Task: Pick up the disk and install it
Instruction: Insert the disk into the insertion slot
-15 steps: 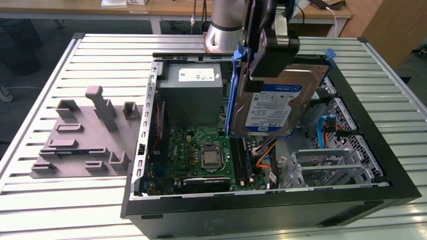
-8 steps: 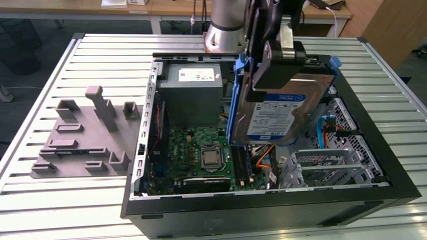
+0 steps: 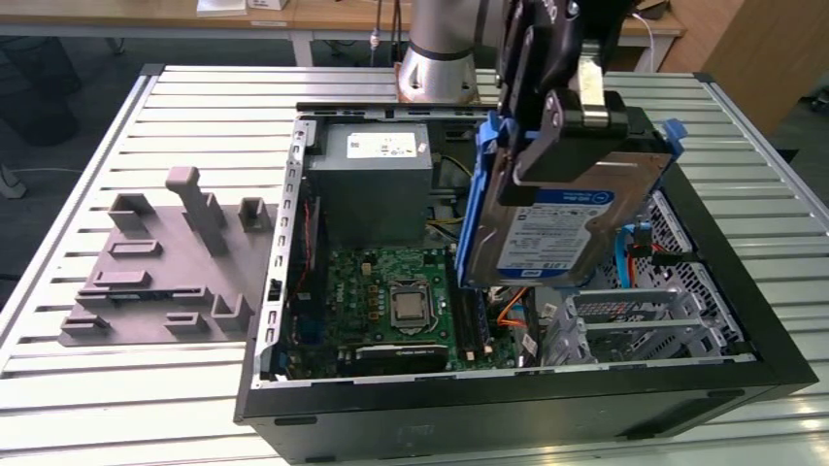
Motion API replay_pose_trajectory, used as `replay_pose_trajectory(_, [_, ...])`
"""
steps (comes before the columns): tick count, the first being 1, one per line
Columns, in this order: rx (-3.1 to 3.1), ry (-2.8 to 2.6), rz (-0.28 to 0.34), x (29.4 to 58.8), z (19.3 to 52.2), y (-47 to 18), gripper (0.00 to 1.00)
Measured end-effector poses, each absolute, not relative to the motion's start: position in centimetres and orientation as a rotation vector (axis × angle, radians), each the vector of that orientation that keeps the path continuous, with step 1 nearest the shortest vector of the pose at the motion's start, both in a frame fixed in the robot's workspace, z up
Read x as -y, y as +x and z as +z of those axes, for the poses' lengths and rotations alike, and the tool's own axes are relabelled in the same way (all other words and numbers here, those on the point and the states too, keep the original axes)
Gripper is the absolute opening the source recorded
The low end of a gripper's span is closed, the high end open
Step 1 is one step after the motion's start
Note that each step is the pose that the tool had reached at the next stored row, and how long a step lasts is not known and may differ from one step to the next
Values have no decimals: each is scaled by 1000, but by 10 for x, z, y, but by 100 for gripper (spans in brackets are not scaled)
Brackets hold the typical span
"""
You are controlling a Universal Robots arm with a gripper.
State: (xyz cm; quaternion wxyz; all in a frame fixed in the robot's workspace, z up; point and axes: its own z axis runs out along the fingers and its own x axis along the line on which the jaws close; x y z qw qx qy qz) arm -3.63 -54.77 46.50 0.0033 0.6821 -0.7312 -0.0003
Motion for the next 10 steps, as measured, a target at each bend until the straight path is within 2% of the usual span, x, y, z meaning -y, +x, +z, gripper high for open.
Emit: replay_pose_trajectory(10, [2269, 2163, -1, 548, 463, -28, 36])
